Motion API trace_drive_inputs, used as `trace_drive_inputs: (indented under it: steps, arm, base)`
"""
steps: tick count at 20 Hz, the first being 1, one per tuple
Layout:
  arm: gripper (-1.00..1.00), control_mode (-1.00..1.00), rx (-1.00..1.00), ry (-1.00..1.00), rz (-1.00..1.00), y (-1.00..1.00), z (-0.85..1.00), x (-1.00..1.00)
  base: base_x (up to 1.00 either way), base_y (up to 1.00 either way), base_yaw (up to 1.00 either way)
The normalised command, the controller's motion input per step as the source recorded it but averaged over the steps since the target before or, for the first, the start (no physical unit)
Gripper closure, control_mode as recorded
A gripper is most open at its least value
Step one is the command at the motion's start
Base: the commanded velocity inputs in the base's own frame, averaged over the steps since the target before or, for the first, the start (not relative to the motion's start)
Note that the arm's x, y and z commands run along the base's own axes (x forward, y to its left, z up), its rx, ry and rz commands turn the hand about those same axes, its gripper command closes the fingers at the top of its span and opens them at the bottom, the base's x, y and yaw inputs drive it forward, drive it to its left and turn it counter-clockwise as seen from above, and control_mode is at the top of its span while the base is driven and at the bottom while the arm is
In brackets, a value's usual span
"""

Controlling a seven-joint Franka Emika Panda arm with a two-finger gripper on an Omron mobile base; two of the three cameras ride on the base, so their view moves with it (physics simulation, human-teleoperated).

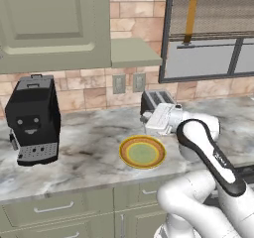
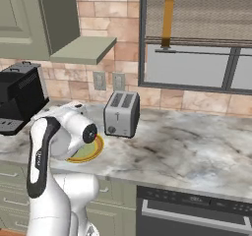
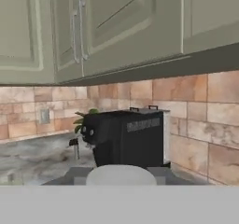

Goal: Pick up the marshmallow and place it in the cup of hot chocolate on the dining counter.

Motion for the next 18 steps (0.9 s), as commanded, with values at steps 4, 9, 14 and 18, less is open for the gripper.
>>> trace_drive_inputs:
  steps: [4, 9, 14, 18]
  arm:
    - [1.00, -1.00, 0.00, -0.26, 0.51, -0.19, 0.37, -0.10]
    - [1.00, -1.00, 0.00, -0.13, 0.48, -0.22, 0.35, -0.04]
    - [1.00, -1.00, 0.00, -0.06, 0.37, -0.10, 0.37, -0.28]
    - [1.00, -1.00, 0.00, 0.00, 0.23, -0.01, 0.22, -0.24]
  base:
    - [0.00, 0.00, 0.00]
    - [0.00, 0.00, 0.00]
    - [0.00, 0.00, 0.00]
    - [0.00, 0.00, 0.00]
